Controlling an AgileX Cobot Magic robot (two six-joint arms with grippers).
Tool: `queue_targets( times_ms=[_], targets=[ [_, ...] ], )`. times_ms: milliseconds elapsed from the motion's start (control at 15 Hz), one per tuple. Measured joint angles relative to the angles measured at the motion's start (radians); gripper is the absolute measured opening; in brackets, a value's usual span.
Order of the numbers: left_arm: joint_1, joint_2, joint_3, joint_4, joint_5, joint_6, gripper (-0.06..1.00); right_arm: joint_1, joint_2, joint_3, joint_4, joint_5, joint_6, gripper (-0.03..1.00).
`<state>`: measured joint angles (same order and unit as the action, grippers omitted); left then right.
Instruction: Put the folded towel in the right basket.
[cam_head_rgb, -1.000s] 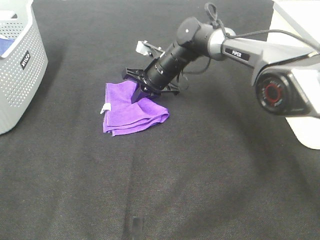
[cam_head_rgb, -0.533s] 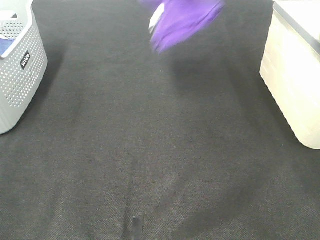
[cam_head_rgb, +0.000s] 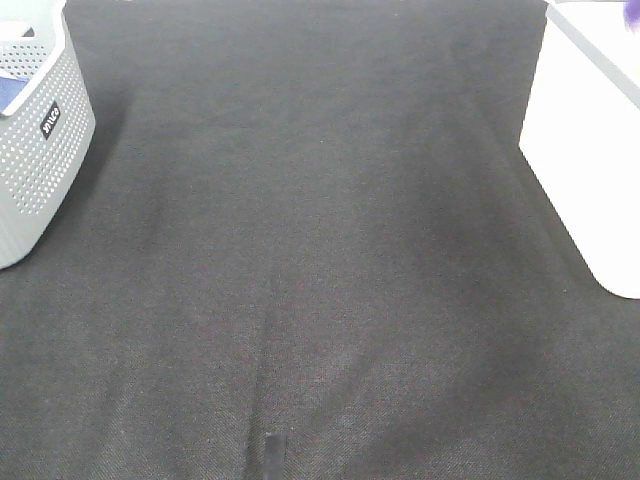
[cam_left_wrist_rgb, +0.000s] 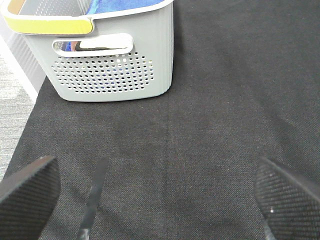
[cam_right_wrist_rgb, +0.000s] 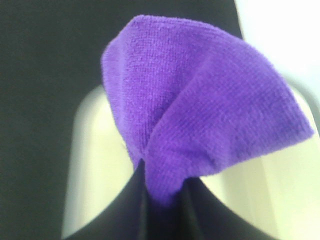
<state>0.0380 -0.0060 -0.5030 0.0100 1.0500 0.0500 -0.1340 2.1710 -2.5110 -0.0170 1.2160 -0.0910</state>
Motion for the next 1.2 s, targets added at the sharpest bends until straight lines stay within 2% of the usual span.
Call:
queue_targets(
  times_ms=[133, 267, 333, 467, 533, 600, 867, 1067, 1200],
  targets=[
    [0.0, 0.0, 0.0, 0.0, 0.0, 0.0, 0.99, -0.058, 0.035, 0.088, -0.015, 0.003, 0.0, 0.07],
    [0.0, 0.0, 0.0, 0.0, 0.0, 0.0, 0.99, -0.072, 0.059, 0.149, -0.033, 0.008, 0.0, 0.1],
    [0.0, 0.0, 0.0, 0.0, 0.0, 0.0, 0.99, -0.071, 0.065, 0.157, -0.033, 0.009, 0.0, 0.22],
    [0.0, 0.0, 0.0, 0.0, 0.0, 0.0, 0.99, -0.069, 0.065, 0.161, -0.032, 0.009, -0.002, 0.71],
    [0.0, 0.0, 0.0, 0.0, 0.0, 0.0, 0.99, -0.069, 0.064, 0.161, -0.031, 0.009, -0.003, 0.87],
    [0.0, 0.0, 0.0, 0.0, 0.0, 0.0, 0.99, -0.069, 0.064, 0.161, -0.024, 0.009, -0.002, 0.93],
    [0.0, 0.0, 0.0, 0.0, 0.0, 0.0, 0.99, -0.04, 0.004, 0.161, 0.104, 0.008, 0.026, 0.98],
    [0.0, 0.0, 0.0, 0.0, 0.0, 0.0, 0.99, 0.1, -0.109, 0.17, 0.077, 0.006, 0.053, 0.98],
    [0.0, 0.0, 0.0, 0.0, 0.0, 0.0, 0.99, 0.143, -0.272, 0.324, 0.067, 0.002, 0.071, 0.98]
  ],
)
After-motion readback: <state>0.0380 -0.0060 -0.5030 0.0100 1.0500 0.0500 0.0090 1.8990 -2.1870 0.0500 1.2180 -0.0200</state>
